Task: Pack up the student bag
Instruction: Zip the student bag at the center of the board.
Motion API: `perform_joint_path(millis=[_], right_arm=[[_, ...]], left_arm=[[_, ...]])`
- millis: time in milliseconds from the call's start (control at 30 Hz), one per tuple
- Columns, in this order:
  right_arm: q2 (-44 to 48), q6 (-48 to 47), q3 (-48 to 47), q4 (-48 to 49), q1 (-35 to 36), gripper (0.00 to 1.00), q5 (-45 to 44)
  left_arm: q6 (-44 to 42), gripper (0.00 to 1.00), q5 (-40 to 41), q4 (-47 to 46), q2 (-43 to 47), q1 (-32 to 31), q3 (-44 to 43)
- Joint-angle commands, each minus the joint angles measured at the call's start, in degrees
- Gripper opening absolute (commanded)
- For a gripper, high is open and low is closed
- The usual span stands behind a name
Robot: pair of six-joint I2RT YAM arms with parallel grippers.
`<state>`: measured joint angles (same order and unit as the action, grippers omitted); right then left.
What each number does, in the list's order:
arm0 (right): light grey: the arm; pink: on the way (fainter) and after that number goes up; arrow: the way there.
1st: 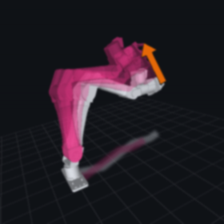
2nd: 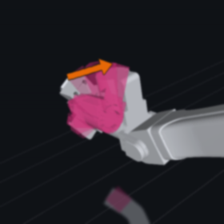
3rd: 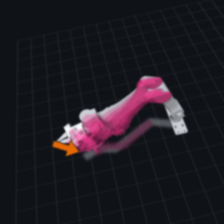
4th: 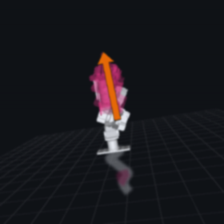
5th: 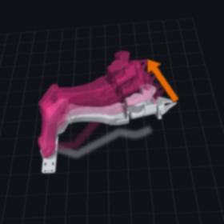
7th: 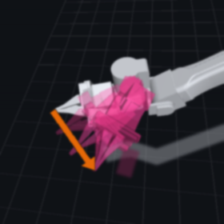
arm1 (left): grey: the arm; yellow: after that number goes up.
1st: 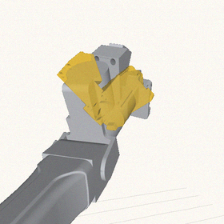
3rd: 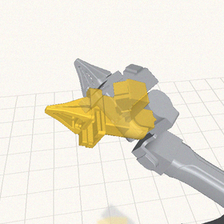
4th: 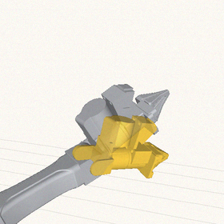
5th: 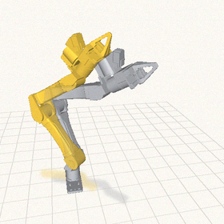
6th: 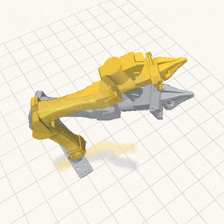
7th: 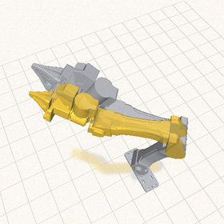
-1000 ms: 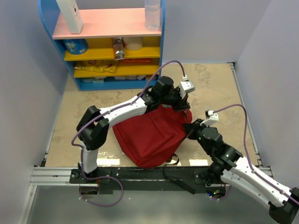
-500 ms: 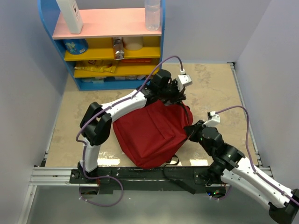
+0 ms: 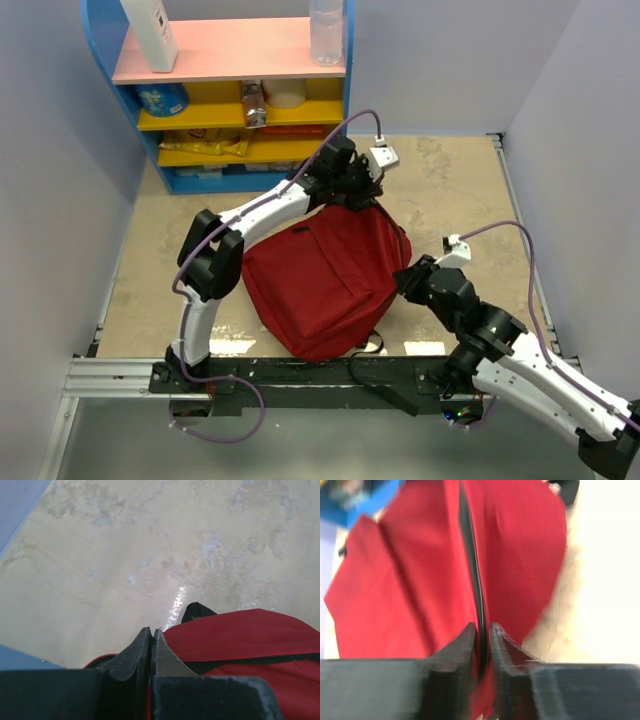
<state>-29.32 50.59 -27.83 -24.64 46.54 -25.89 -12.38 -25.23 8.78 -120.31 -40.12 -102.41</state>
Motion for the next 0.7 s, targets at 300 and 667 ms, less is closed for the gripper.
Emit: perform_joint_path(millis=[300, 667], right_arm=[[-23.83, -26.74, -16.19, 14.94, -0.65, 0.98, -6.89], [-39.38, -47.16, -19.79, 34.49, -22.78, 0.97, 16.89]], left_arm=[[2.1, 0.0, 0.8, -7.28, 5.88, 3.03, 1.07], [3.07, 0.0, -0.08, -7.19, 5.97, 2.68, 2.3]])
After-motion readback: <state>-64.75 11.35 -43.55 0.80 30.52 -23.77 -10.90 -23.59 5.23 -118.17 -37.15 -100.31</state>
